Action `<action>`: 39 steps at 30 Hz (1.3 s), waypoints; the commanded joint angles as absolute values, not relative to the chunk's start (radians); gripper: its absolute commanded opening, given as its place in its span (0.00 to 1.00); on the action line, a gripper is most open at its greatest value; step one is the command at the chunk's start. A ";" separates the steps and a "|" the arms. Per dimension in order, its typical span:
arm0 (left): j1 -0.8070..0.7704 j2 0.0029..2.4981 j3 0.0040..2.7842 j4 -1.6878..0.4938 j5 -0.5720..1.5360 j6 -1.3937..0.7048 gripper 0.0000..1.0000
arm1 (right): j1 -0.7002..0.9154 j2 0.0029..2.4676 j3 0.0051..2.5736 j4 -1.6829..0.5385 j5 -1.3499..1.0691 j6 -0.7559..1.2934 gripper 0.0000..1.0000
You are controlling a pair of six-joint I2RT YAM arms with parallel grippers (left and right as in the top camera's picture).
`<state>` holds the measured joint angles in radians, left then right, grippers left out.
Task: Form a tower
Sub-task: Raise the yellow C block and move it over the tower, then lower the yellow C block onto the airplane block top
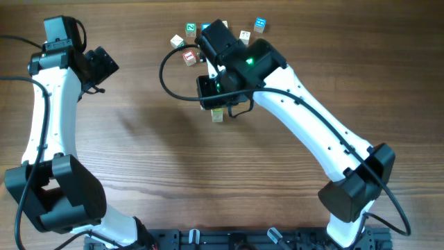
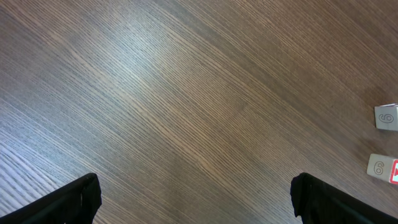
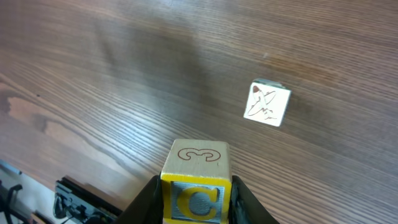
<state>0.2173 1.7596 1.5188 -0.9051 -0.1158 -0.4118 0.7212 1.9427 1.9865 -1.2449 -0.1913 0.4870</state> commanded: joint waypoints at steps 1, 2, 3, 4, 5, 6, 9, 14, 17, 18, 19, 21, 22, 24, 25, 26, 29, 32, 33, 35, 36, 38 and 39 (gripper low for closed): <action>0.220 1.741 1.532 -0.903 -0.125 -0.401 1.00 | 0.751 1.935 2.001 -1.245 -0.204 0.501 0.24; 0.220 1.741 1.532 -0.903 -0.125 -0.401 1.00 | 0.762 1.935 2.001 -1.242 -0.201 0.506 0.22; 0.220 1.741 1.532 -0.904 -0.125 -0.401 1.00 | 0.772 1.937 2.001 -1.242 -0.185 0.530 0.22; 0.220 1.741 1.532 -0.903 -0.125 -0.401 1.00 | 0.785 1.938 2.001 -1.242 -0.155 0.556 0.22; 0.220 1.741 1.532 -0.903 -0.125 -0.401 1.00 | 0.799 1.940 2.001 -1.242 -0.130 0.561 0.22; 0.220 1.741 1.532 -0.903 -0.125 -0.401 1.00 | 0.820 1.941 2.001 -1.241 -0.100 0.565 0.22; 0.220 1.741 1.532 -0.903 -0.125 -0.401 1.00 | 0.862 1.941 2.001 -1.239 -0.067 0.587 0.22; 0.220 1.741 1.532 -0.903 -0.125 -0.401 1.00 | 0.891 1.941 2.001 -1.234 0.067 0.613 0.22; 0.220 1.741 1.532 -0.903 -0.125 -0.400 1.00 | 0.889 1.942 2.001 -1.230 0.175 0.635 0.20; 0.220 1.741 1.532 -0.903 -0.125 -0.401 1.00 | 0.884 1.942 2.001 -1.232 0.196 0.635 0.19; 0.220 1.741 1.532 -0.904 -0.125 -0.400 1.00 | 0.875 1.942 2.001 -1.234 0.195 0.628 0.19; 0.220 1.741 1.532 -0.903 -0.125 -0.401 1.00 | 0.860 1.942 2.001 -1.242 0.196 0.627 0.19; 0.220 1.741 1.532 -0.903 -0.125 -0.401 1.00 | 0.849 1.942 2.001 -1.246 0.195 0.627 0.19; 0.220 1.741 1.532 -0.904 -0.125 -0.401 1.00 | 0.826 1.942 2.001 -1.254 0.194 0.627 0.19; 0.220 1.741 1.532 -0.903 -0.125 -0.401 1.00 | 0.813 1.942 2.001 -1.254 0.179 0.614 0.19; 0.220 1.741 1.532 -0.904 -0.125 -0.401 1.00 | 0.804 1.942 2.001 -1.250 0.153 0.579 0.19; 0.220 1.741 1.532 -0.903 -0.125 -0.401 1.00 | 0.790 1.942 2.001 -1.250 0.149 0.575 0.19; 0.220 1.741 1.532 -0.903 -0.125 -0.401 1.00 | 0.783 1.943 2.001 -1.245 0.150 0.575 0.19; 0.220 1.741 1.532 -0.903 -0.125 -0.400 1.00 | 0.783 1.948 2.001 -1.239 0.150 0.574 0.19; 0.220 1.741 1.532 -0.904 -0.125 -0.401 1.00 | 0.782 1.959 2.001 -1.235 0.150 0.574 0.19; 0.220 1.741 1.532 -0.903 -0.125 -0.401 1.00 | 0.781 1.967 2.001 -1.233 0.150 0.574 0.19; 0.220 1.741 1.532 -0.904 -0.125 -0.401 1.00 | 0.777 1.989 2.001 -1.225 0.149 0.571 0.19; 0.220 1.741 1.532 -0.903 -0.125 -0.401 1.00 | 0.773 1.997 2.001 -1.224 0.149 0.571 0.19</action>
